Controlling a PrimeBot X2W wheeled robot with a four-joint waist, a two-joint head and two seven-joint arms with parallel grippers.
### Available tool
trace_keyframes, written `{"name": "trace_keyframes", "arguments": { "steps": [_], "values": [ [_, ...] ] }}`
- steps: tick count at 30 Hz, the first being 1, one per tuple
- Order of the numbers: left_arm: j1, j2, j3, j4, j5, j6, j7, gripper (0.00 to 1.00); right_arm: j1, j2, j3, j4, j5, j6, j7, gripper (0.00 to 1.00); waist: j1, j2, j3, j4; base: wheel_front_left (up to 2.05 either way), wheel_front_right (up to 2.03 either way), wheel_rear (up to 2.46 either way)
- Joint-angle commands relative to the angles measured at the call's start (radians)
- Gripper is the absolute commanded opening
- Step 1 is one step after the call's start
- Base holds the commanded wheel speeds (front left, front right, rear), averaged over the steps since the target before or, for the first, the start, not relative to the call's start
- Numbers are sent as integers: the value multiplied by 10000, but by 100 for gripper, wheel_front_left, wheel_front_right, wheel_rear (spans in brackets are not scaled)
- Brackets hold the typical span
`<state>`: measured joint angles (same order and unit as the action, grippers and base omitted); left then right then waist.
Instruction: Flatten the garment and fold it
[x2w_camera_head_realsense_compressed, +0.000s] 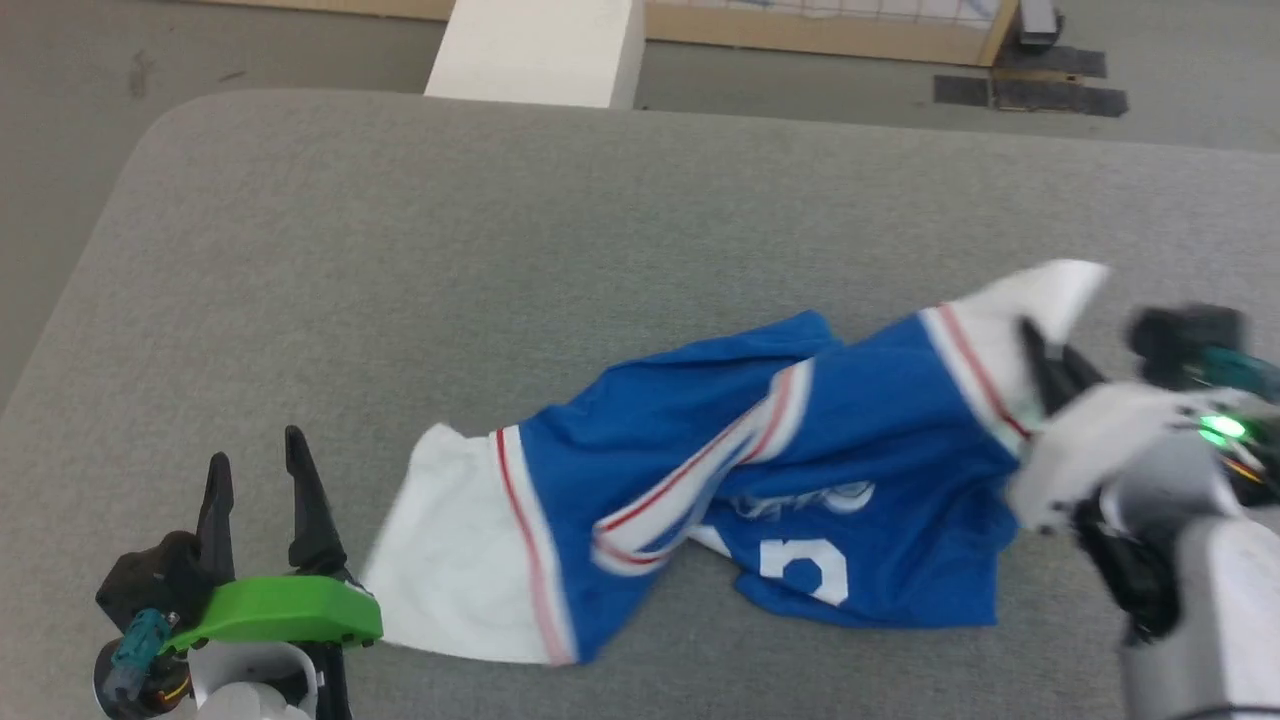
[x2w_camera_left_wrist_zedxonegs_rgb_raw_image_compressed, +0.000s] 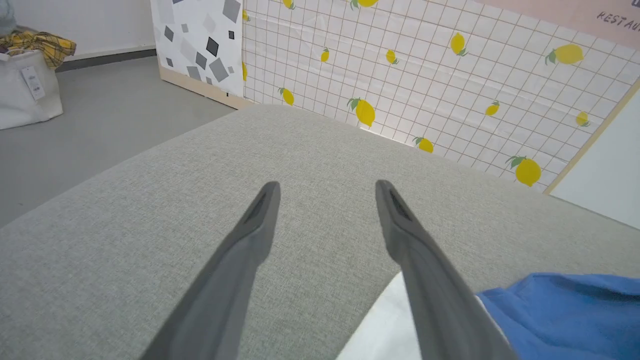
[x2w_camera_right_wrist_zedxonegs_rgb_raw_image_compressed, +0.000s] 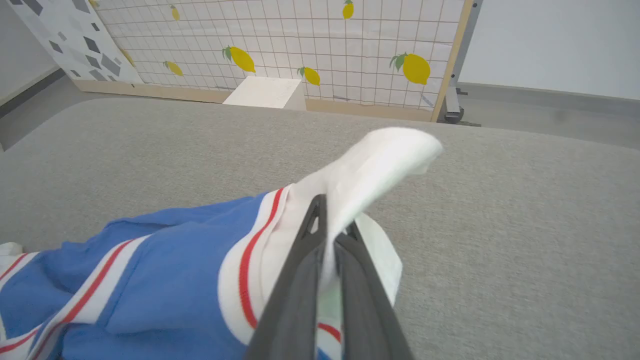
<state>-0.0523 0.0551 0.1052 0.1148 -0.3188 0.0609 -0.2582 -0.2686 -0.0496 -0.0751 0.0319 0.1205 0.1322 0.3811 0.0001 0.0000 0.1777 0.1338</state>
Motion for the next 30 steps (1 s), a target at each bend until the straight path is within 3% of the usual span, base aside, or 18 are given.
{"name": "trace_keyframes", "arguments": {
  "steps": [1,10,11,12,13,20,25,30],
  "values": [
    [-51,-47,36,16,165,-84,-35,100,444,-7,-602,-181,54,-15,-193,0,-1,0,-319,-401,0,0,0],
    [56,-48,-139,252,312,-298,-35,100,1835,-7,-3407,897,1086,-15,349,0,-1,0,-579,-1147,0,0,0],
    [75,-48,-169,286,327,-325,-35,100,1914,-7,-3511,1151,1142,-15,500,18,-1,0,-613,-1218,0,0,0],
    [100,-48,-199,323,336,-352,-35,100,1961,-7,-3536,1297,1196,-15,568,82,-1,0,-650,-1267,0,0,0],
    [142,-48,-244,389,363,-396,-35,100,1989,-7,-3601,1390,1238,-15,499,100,-1,0,-696,-1315,0,0,0],
    [441,85,-728,640,485,-754,404,100,2481,-7,-3549,613,701,-15,-1331,100,-1,0,-1065,-1509,0,0,0],
    [791,143,-1426,606,708,-880,1732,100,2988,-7,-3128,-177,94,-15,-2598,100,-1,0,-1202,-1685,0,0,0],
    [1208,104,-1946,507,817,-576,3516,100,3248,-7,-2507,-450,254,-15,-3098,100,-1,0,-1247,-1963,0,0,0]
  ]
}}
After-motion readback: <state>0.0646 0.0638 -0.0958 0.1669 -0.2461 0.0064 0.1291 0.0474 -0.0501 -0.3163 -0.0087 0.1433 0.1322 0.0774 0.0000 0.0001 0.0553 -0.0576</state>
